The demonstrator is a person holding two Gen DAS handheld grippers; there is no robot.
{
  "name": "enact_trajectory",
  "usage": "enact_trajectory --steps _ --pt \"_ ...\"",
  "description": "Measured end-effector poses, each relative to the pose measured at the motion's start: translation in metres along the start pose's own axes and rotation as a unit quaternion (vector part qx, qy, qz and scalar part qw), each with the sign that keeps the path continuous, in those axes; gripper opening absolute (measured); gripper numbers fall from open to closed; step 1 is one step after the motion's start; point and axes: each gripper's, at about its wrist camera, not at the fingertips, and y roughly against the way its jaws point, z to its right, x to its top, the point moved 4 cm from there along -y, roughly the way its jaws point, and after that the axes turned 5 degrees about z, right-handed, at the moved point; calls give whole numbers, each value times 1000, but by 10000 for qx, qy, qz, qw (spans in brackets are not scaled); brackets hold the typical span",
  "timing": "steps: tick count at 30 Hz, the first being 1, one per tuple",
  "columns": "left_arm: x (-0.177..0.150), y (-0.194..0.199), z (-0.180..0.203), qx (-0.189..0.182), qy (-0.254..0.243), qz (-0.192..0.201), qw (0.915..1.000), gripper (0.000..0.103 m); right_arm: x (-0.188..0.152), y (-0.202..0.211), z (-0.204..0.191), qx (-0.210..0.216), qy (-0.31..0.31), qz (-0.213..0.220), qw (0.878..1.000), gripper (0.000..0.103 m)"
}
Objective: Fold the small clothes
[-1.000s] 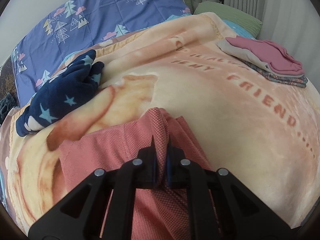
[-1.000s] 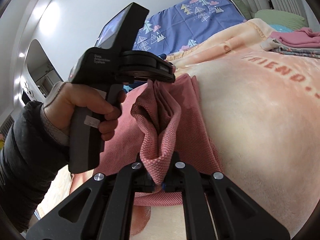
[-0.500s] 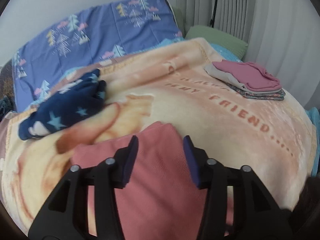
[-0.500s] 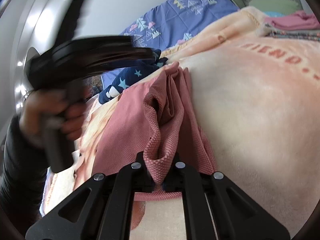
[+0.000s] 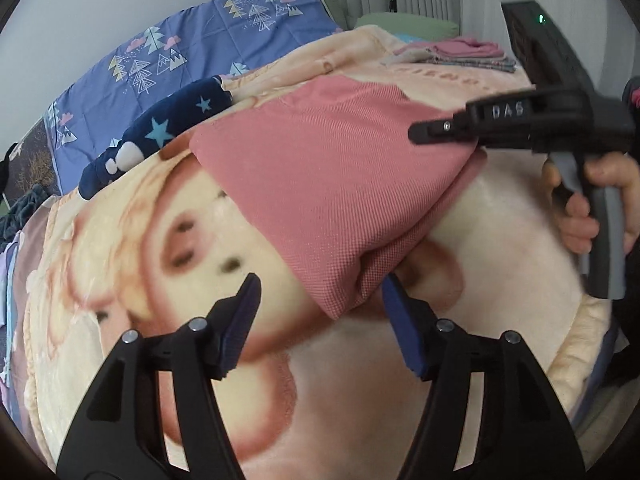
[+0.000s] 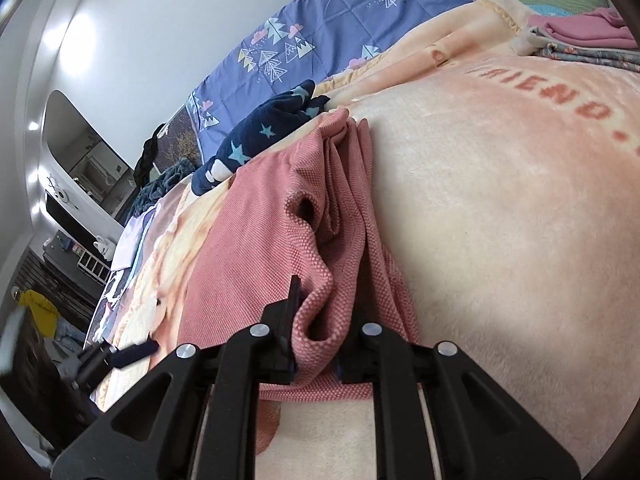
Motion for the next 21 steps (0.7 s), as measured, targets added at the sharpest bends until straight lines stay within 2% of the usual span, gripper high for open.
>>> enact_trajectory --steps 2,4,6,8,13,16,18,21 --pt "4 -11 0 335 19 46 9994 61 1 4 -2 6 -41 56 10000 13" --pt "7 -21 2 494 37 13 9988 57 3 8 -4 70 -96 152 9998 5" --pt "8 -26 1 581 122 -46 9982 48 6 13 -6 31 -117 263 9996 5" --pt "3 -23 -7 769 169 -70 9969 48 6 14 -1 -80 -147 241 9996 4" --pt "-19 -15 -17 784 121 -194 9967 48 -7 -1 9 -178 -148 -95 9997 6" --pt "-17 -8 -11 546 99 -185 9983 29 -6 2 3 -373 98 -3 9993 6" --pt "-14 -2 -5 260 87 -189 9994 11 -5 7 -1 -639 350 77 9973 12" --pt "-8 14 -1 -108 141 -126 9998 6 -3 18 2 -978 495 251 9937 28"
